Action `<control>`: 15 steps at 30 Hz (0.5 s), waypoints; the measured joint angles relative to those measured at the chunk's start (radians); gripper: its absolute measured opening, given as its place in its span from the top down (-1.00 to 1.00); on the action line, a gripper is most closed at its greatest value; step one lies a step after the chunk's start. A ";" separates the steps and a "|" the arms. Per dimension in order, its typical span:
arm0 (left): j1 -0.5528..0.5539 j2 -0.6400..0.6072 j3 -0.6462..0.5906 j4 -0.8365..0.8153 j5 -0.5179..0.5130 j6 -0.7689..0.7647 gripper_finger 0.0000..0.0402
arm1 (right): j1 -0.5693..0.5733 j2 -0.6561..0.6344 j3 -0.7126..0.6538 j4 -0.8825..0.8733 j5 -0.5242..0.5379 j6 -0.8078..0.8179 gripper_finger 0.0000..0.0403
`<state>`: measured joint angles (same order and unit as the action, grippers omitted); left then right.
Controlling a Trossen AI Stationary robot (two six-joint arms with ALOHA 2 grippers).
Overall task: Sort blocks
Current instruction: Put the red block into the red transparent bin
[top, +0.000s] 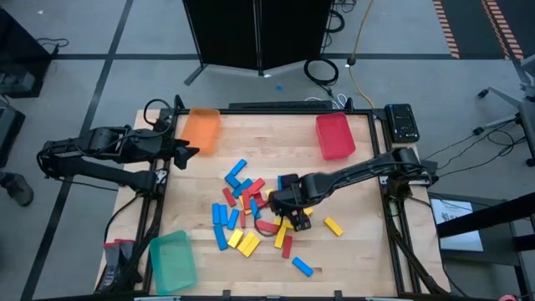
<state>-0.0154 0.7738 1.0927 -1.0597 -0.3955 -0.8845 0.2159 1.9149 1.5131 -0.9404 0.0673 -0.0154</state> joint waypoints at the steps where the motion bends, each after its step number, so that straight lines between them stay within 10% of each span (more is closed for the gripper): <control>1: 0.000 0.000 0.000 0.000 0.002 0.000 -0.42 | 0.005 0.013 0.000 0.000 0.000 0.000 -0.60; 15: 0.000 0.000 0.000 -0.024 0.002 0.001 -0.42 | 0.006 0.061 0.000 0.069 0.009 0.006 -0.56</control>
<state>-0.0154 0.7738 1.0927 -1.0837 -0.3931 -0.8833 0.2217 1.9762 1.5131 -0.8717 0.0765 -0.0099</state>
